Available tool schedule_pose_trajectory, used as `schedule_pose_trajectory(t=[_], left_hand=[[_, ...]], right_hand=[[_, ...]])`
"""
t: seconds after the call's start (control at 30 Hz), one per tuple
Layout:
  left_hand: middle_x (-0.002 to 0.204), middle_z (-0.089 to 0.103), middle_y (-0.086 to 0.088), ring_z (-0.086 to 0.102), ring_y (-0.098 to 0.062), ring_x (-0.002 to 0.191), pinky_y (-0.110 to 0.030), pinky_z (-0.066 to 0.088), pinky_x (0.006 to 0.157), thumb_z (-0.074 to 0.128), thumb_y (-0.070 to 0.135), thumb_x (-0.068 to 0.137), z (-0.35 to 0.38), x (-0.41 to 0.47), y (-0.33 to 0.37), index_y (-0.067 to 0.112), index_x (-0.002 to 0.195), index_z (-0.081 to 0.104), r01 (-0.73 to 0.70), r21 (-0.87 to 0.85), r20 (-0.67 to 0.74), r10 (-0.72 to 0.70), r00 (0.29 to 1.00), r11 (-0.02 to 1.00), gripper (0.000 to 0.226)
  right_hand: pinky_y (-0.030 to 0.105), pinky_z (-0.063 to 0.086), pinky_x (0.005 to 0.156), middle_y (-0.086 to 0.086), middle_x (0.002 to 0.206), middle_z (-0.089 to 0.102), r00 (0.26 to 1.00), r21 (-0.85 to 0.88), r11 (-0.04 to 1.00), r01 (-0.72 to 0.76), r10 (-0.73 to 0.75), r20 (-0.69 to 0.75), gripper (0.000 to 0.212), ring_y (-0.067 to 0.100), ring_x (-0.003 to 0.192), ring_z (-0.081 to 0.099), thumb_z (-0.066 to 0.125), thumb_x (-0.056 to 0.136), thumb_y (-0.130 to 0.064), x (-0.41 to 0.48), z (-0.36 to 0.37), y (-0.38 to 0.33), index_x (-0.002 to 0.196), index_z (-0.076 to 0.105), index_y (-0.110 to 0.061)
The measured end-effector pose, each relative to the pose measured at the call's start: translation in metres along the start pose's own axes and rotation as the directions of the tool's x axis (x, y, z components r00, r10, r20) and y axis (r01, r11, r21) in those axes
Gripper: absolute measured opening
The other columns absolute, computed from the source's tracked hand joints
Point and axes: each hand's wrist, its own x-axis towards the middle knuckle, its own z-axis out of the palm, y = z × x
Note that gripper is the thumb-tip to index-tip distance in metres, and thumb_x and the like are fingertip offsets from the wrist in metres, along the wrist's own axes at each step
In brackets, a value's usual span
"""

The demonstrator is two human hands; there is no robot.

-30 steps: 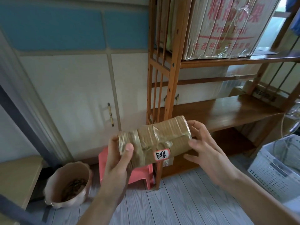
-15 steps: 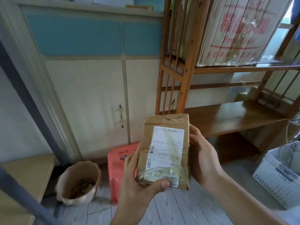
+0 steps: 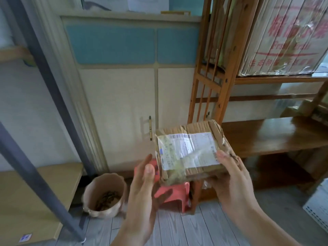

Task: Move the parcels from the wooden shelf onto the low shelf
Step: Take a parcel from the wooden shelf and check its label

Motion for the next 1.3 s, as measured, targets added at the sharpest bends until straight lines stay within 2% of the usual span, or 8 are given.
schedule_pose_trajectory(t=[0.13,0.2,0.3,0.43,0.6,0.87,1.07,1.3], left_hand=[[0.142,0.059,-0.028,0.060,-0.047,0.124,-0.061,0.052,0.100,0.072,0.040,0.088,-0.004,0.010,0.021,0.021,0.145,0.056,0.033,-0.215,0.104,-0.011,0.995,0.976,0.062],[0.146,0.058,-0.022,0.051,-0.046,0.135,-0.065,0.041,0.110,0.071,0.044,0.089,-0.004,0.018,0.035,0.021,0.149,0.051,-0.028,-0.205,0.128,0.055,0.990,0.978,0.067],[0.130,0.073,-0.003,0.068,-0.026,0.121,-0.043,0.061,0.090,0.082,0.041,0.075,0.005,0.029,0.056,0.041,0.150,0.040,-0.161,0.034,0.120,0.156,0.980,0.986,0.086],[0.114,0.078,0.016,0.073,0.001,0.104,-0.016,0.058,0.077,0.070,0.048,0.085,0.014,0.044,0.076,0.033,0.151,0.032,-0.255,0.254,0.124,0.230,0.965,0.933,0.078],[0.129,0.073,0.000,0.073,-0.003,0.106,-0.009,0.056,0.071,0.044,0.055,0.096,0.023,0.051,0.083,0.019,0.146,0.044,-0.230,0.379,0.125,0.196,0.973,0.896,0.062],[0.118,0.077,0.018,0.071,0.005,0.106,-0.010,0.056,0.076,0.033,0.071,0.087,0.034,0.058,0.092,0.033,0.140,0.045,-0.221,0.496,0.117,0.188,0.975,0.839,0.067],[0.145,0.059,0.021,0.048,-0.012,0.140,-0.054,0.032,0.117,0.046,0.079,0.083,0.023,0.068,0.101,0.064,0.144,0.036,-0.160,0.514,0.148,0.097,0.984,0.843,0.063],[0.129,0.072,0.008,0.066,-0.014,0.118,-0.040,0.051,0.097,0.041,0.079,0.088,0.026,0.068,0.087,0.045,0.135,0.060,-0.153,0.450,0.219,0.058,0.974,0.880,0.061]], right_hand=[[0.042,0.059,0.083,0.015,0.106,0.078,0.995,-0.326,0.941,0.085,-0.096,-0.016,0.073,0.028,0.096,0.077,0.089,0.060,-0.064,-0.008,0.009,0.003,0.091,0.069,-0.002],[0.042,0.054,0.084,0.010,0.109,0.074,0.993,-0.455,0.882,0.122,-0.104,0.064,0.050,0.034,0.105,0.070,0.084,0.079,-0.045,-0.007,0.010,0.001,0.066,0.066,0.000],[0.054,0.058,0.075,0.016,0.097,0.075,0.972,-0.497,0.854,0.156,-0.043,0.232,0.033,0.044,0.098,0.070,0.080,0.085,-0.017,-0.013,0.015,0.007,0.068,0.068,0.009],[0.069,0.049,0.058,0.037,0.071,0.069,0.947,-0.469,0.870,0.154,0.006,0.321,0.065,0.059,0.065,0.061,0.081,0.076,-0.055,-0.026,0.022,0.006,0.066,0.071,0.008],[0.056,0.057,0.061,0.025,0.084,0.063,0.960,-0.495,0.823,0.278,-0.217,0.179,0.051,0.040,0.078,0.066,0.081,0.068,-0.067,-0.020,0.020,-0.004,0.071,0.058,-0.021],[0.035,0.062,0.084,0.009,0.108,0.073,0.962,-0.403,0.882,0.246,-0.172,0.211,0.046,0.024,0.123,0.065,0.087,0.066,-0.044,0.001,0.013,0.001,0.059,0.050,-0.018],[0.039,0.062,0.074,0.016,0.091,0.070,0.957,-0.238,0.953,0.189,-0.125,0.261,0.055,0.024,0.087,0.071,0.092,0.061,-0.025,-0.001,0.013,0.001,0.091,0.048,-0.012],[0.038,0.062,0.085,0.002,0.136,0.067,0.916,-0.274,0.952,0.136,-0.016,0.402,0.081,0.023,0.120,0.069,0.086,0.077,-0.043,-0.004,0.009,-0.007,0.148,0.045,-0.038]])
